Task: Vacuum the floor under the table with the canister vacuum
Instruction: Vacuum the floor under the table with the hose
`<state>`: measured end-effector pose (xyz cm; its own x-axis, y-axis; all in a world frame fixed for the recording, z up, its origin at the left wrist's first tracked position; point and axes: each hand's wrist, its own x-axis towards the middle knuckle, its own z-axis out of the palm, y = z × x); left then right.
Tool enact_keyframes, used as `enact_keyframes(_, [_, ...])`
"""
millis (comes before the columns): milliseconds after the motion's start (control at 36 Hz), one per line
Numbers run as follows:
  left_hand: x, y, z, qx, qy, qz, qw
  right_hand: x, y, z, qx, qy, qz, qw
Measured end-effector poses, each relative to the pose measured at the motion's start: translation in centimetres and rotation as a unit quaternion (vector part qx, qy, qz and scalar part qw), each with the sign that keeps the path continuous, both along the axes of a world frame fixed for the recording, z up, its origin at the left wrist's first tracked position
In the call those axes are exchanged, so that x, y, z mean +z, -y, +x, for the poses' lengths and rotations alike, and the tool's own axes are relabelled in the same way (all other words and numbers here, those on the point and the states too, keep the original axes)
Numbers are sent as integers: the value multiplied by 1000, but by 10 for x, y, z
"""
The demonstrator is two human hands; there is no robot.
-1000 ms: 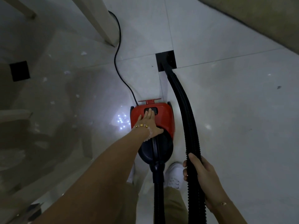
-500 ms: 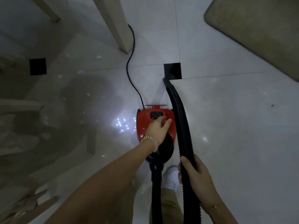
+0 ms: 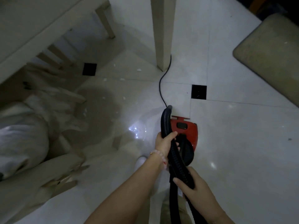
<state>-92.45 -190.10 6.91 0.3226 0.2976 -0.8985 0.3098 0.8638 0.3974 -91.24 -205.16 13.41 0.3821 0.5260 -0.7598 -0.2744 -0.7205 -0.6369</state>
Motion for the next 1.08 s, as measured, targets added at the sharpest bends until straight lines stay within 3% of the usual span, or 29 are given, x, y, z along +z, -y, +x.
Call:
enact_keyframes(167, [10, -11, -29, 54, -4, 69, 996, -2, -10, -26, 72, 57, -19, 996])
enact_keyframes(417, [-8, -20, -70, 116, -64, 38, 991, -17, -28, -34, 92, -79, -52, 991])
enact_keyframes(611, [-39, -17, -93, 132, -89, 0, 987, -30, -37, -44, 111, -97, -71, 987])
enact_keyframes(1083, [-67, -50, -106, 91, -109, 4, 990, -54, -71, -51, 140, -59, -72, 986])
